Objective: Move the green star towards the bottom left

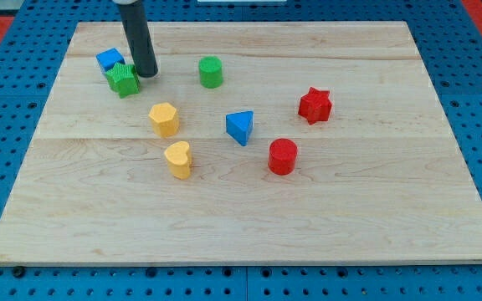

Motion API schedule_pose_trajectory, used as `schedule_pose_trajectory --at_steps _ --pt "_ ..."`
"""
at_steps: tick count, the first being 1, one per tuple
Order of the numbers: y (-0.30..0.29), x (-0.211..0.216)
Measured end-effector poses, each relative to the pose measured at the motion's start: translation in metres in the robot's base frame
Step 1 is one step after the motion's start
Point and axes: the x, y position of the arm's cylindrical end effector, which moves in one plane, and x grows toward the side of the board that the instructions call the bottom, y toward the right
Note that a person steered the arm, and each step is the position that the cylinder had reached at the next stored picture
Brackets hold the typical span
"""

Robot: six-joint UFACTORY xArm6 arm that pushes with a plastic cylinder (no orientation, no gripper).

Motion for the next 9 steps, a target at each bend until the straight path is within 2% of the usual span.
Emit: schedule_pose_trajectory --at_steps 2,4,6,9 --pt "-0.020 0.008" --pt "-0.053 0.051" --pt "-0.057 0.099" --pt "-0.077 0.140"
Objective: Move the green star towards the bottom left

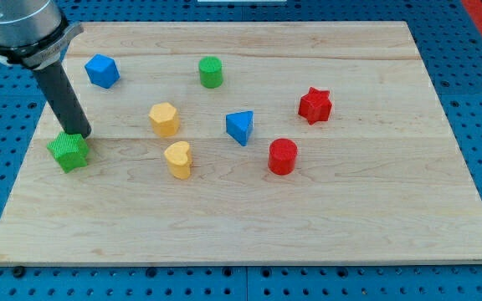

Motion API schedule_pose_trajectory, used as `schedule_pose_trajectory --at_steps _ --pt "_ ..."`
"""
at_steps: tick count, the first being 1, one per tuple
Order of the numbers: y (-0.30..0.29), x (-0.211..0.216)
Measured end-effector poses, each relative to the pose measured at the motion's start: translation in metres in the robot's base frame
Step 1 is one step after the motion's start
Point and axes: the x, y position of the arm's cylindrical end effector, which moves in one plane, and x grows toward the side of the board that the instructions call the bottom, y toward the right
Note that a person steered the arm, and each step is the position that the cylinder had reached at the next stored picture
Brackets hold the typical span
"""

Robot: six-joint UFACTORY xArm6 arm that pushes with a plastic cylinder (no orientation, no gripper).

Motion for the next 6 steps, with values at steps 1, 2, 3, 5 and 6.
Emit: schedule_pose_trajectory --at_steps 1,2,3,5,6 --pt "-0.013 0.017" --pt "-0.024 0.030" --pt "-0.028 0.046" --pt "-0.043 0.057" --pt "-0.044 0.070"
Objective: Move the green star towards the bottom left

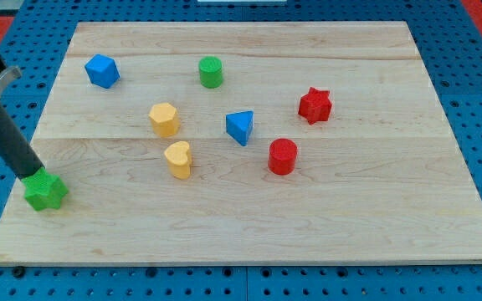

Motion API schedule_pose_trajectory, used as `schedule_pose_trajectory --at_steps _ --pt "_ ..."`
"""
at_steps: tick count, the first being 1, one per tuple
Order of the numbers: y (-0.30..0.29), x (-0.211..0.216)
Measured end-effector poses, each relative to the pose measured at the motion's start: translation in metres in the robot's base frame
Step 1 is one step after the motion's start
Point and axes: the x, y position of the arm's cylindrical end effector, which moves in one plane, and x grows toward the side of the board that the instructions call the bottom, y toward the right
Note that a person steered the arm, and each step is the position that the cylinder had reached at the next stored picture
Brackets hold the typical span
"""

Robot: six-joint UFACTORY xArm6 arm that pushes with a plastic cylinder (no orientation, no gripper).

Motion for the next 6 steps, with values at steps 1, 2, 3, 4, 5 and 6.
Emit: schedule_pose_trajectory --at_steps 1,2,3,4,5,6 --pt "0.000 0.004" --pt "0.000 0.010" --pt "0.000 0.016" --pt "0.006 0.016" --pt "0.012 0.016" --pt "0.013 0.017"
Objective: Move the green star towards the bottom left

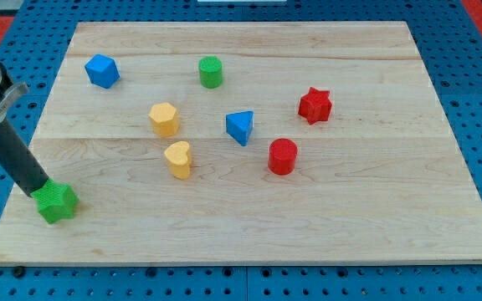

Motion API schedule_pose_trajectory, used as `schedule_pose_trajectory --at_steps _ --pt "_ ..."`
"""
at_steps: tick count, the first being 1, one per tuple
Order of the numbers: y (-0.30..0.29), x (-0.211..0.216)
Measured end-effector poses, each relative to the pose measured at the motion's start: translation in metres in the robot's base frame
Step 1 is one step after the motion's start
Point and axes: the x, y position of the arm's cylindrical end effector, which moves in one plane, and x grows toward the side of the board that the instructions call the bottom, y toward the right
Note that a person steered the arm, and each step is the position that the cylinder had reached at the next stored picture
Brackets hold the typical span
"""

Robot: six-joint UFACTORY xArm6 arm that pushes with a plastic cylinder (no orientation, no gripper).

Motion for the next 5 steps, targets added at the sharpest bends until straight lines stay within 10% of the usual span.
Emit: schedule_pose_trajectory --at_steps 5 --pt "0.0069 0.0096"
